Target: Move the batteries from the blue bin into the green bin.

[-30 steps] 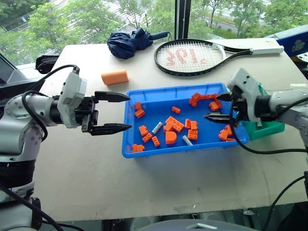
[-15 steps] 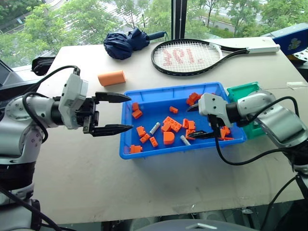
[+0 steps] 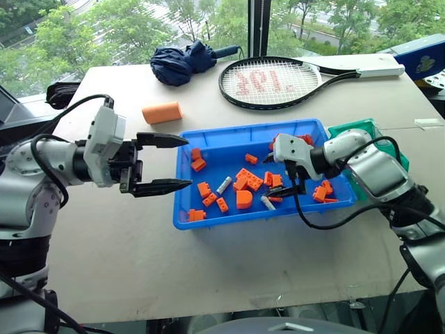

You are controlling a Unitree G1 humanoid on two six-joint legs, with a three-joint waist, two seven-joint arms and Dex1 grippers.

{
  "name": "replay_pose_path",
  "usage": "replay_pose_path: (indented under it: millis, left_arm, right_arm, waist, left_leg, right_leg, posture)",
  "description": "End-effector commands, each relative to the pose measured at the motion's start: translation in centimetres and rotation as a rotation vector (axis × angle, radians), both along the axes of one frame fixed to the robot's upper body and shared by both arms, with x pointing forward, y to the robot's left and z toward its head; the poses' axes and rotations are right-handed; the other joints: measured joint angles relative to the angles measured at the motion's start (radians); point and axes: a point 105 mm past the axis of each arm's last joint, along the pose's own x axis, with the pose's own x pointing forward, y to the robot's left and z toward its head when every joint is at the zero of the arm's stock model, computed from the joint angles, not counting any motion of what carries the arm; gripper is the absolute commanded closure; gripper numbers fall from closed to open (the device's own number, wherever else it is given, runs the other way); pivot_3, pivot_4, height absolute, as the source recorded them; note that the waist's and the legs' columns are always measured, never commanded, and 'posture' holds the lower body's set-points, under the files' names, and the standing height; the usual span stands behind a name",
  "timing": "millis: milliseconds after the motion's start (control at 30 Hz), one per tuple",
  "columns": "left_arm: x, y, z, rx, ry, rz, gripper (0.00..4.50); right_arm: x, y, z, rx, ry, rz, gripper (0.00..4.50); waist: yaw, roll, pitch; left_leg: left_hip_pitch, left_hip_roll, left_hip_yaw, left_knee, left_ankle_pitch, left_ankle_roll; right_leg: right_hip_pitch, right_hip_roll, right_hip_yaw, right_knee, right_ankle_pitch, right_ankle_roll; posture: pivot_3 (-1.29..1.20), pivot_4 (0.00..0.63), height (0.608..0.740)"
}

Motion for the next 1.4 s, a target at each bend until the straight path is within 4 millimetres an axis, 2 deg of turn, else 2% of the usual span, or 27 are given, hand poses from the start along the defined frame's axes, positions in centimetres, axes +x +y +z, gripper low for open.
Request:
replay_pose_path:
  millis: [33, 167, 367, 533, 600, 700, 833, 867, 1067, 1333, 1400]
  left_arm:
    - [-0.2, 0.1, 1.0, -0.002, -0.048, -0.008, 0.0]
    - [-0.3, 0.1, 1.0, -0.002, -0.049, -0.013, 0.0]
    - [-0.3, 0.2, 1.1, -0.001, -0.05, -0.008, 0.0]
    - [-0.3, 0.1, 1.1, -0.005, -0.051, -0.008, 0.0]
    - [-0.3, 0.1, 1.2, -0.005, -0.052, -0.009, 0.0]
    - [-0.2, 0.1, 1.2, -0.005, -0.052, -0.009, 0.0]
    - [-0.1, 0.2, 1.3, -0.007, -0.052, -0.011, 0.0]
    - [-0.1, 0.1, 1.3, -0.007, -0.052, -0.013, 0.0]
    - [0.0, 0.0, 1.4, -0.009, -0.054, -0.021, 0.0]
    - [0.1, -0.1, 1.4, -0.008, -0.054, -0.028, 0.0]
    - [0.2, -0.1, 1.4, -0.009, -0.053, -0.03, 0.0]
  right_arm:
    - [-0.3, 0.3, -0.5, -0.078, -0.042, 0.075, 0.11]
    - [-1.1, 0.8, -2.3, -0.124, 0.036, 0.089, 0.11]
    - [-1.9, 1.2, -2.7, -0.135, 0.034, 0.14, 0.11]
    - [-2.2, 0.4, -4.1, -0.213, -0.002, 0.182, 0.11]
    - [-1.7, 0.1, -4.0, -0.224, -0.022, 0.154, 0.11]
    - [-1.2, -0.2, -3.5, -0.222, -0.031, 0.13, 0.94]
    - [-1.5, -0.4, -3.0, -0.216, -0.025, 0.133, 2.91]
    - [-1.6, -0.5, -2.9, -0.22, -0.022, 0.133, 3.02]
    - [-1.9, -1.0, -3.0, -0.236, -0.011, 0.126, 3.02]
    - [-2.7, -0.2, -1.1, -0.132, 0.014, 0.121, 3.02]
    - [-2.5, -0.3, -0.9, -0.13, 0.001, 0.11, 2.51]
  waist:
    - [0.0, 0.0, 0.0]
    - [-0.001, 0.0, 0.0]
    - [0.0, 0.0, 0.0]
    - [0.0, 0.0, 0.0]
    - [0.001, 0.0, 0.0]
    - [0.0, 0.0, 0.0]
    - [0.0, 0.0, 0.0]
    - [0.0, 0.0, 0.0]
    - [0.0, 0.0, 0.0]
    - [0.0, 0.0, 0.0]
    - [0.0, 0.0, 0.0]
  left_leg:
    - [0.0, 0.0, 0.0, 0.0, 0.0, 0.0]
    - [0.0, 0.0, 0.0, 0.0, 0.0, 0.0]
    - [0.0, 0.0, 0.0, 0.0, 0.0, 0.0]
    - [0.0, 0.0, 0.0, 0.0, 0.0, 0.0]
    - [0.0, 0.0, -0.001, 0.0, 0.0, 0.0]
    - [0.0, 0.0, -0.001, 0.0, 0.0, 0.0]
    - [0.0, 0.0, -0.001, 0.0, 0.0, 0.0]
    - [0.0, 0.0, -0.001, 0.0, 0.0, 0.0]
    - [0.0, 0.0, -0.001, 0.0, 0.0, 0.0]
    - [0.0, 0.0, -0.001, 0.0, 0.0, 0.0]
    - [0.0, 0.0, -0.001, 0.0, 0.0, 0.0]
  right_leg:
    - [0.0, 0.0, 0.0, 0.0, 0.0, 0.0]
    - [0.0, 0.0, 0.0, -0.001, 0.0, 0.0]
    - [0.0, 0.0, 0.0, 0.0, 0.0, 0.0]
    - [0.0, 0.0, 0.0, 0.0, 0.0, 0.0]
    - [0.0, 0.0, -0.001, 0.0, 0.0, 0.0]
    - [0.0, 0.0, 0.0, 0.0, 0.0, 0.0]
    - [0.0, 0.0, -0.001, 0.0, 0.0, 0.0]
    - [0.0, 0.0, -0.001, 0.0, 0.0, 0.0]
    - [0.0, 0.0, -0.001, 0.0, 0.0, 0.0]
    - [0.0, 0.0, -0.001, 0.0, 0.0, 0.0]
    - [0.0, 0.0, -0.001, 0.0, 0.0, 0.0]
  posture:
    - [0.0, 0.15, 0.74]
    - [0.0, 0.15, 0.74]
    - [0.0, 0.15, 0.74]
    - [0.0, 0.15, 0.74]
    - [0.0, 0.15, 0.74]
    - [0.0, 0.15, 0.74]
    - [0.0, 0.15, 0.74]
    - [0.0, 0.15, 0.74]
    - [0.0, 0.15, 0.74]
    - [0.0, 0.15, 0.74]
    - [0.0, 0.15, 0.74]
